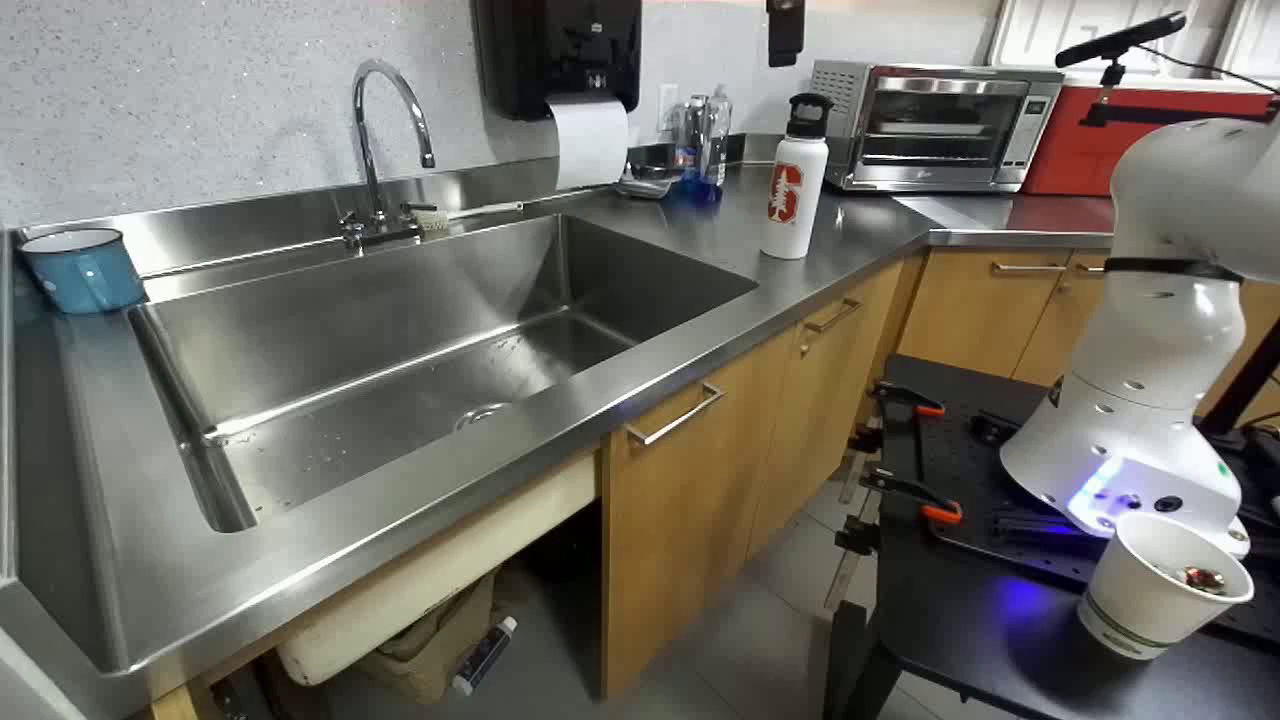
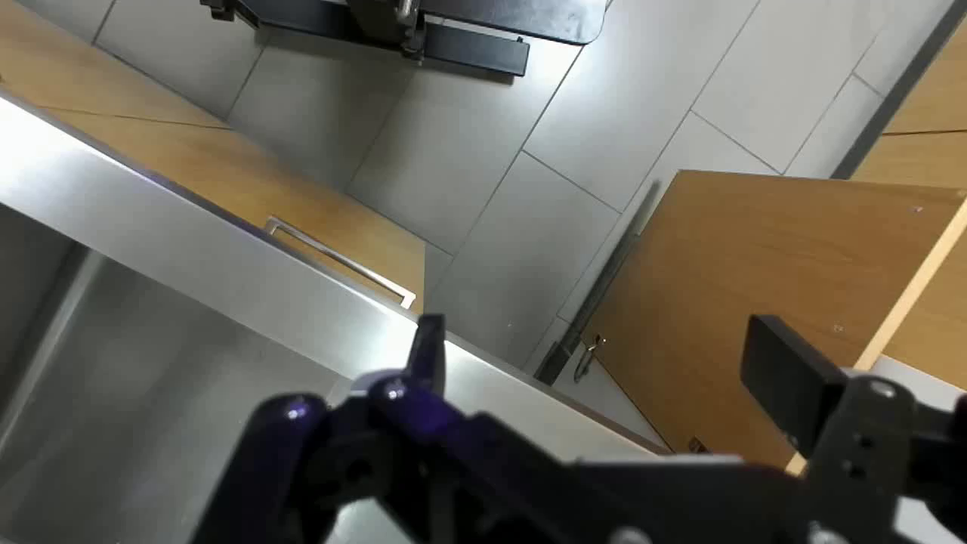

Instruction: Remove the black lid from the white bottle

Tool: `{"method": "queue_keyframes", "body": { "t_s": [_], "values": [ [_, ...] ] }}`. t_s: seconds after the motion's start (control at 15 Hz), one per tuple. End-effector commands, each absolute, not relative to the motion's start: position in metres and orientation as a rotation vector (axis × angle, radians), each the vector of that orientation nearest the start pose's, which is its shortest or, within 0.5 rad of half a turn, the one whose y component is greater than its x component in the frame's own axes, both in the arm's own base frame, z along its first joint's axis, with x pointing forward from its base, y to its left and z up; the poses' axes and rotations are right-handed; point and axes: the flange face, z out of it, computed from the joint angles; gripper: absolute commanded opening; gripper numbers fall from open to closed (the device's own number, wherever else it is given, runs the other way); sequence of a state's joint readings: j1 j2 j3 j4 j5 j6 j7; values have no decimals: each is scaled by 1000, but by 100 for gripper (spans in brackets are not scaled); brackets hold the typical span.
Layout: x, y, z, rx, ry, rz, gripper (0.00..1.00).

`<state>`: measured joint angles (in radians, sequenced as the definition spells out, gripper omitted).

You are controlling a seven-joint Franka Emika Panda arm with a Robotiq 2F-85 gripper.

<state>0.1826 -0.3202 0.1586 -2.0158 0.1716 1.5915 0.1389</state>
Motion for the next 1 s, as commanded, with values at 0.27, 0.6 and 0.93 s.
{"method": "queue_keyframes", "body": {
  "t_s": [0.27,0.6,0.93],
  "values": [
    [413,175,577,-3030,-272,203,100],
    [419,140,598,-3071,-75,142,100],
    [429,48,635,-3088,367,39,100]
  ]
}}
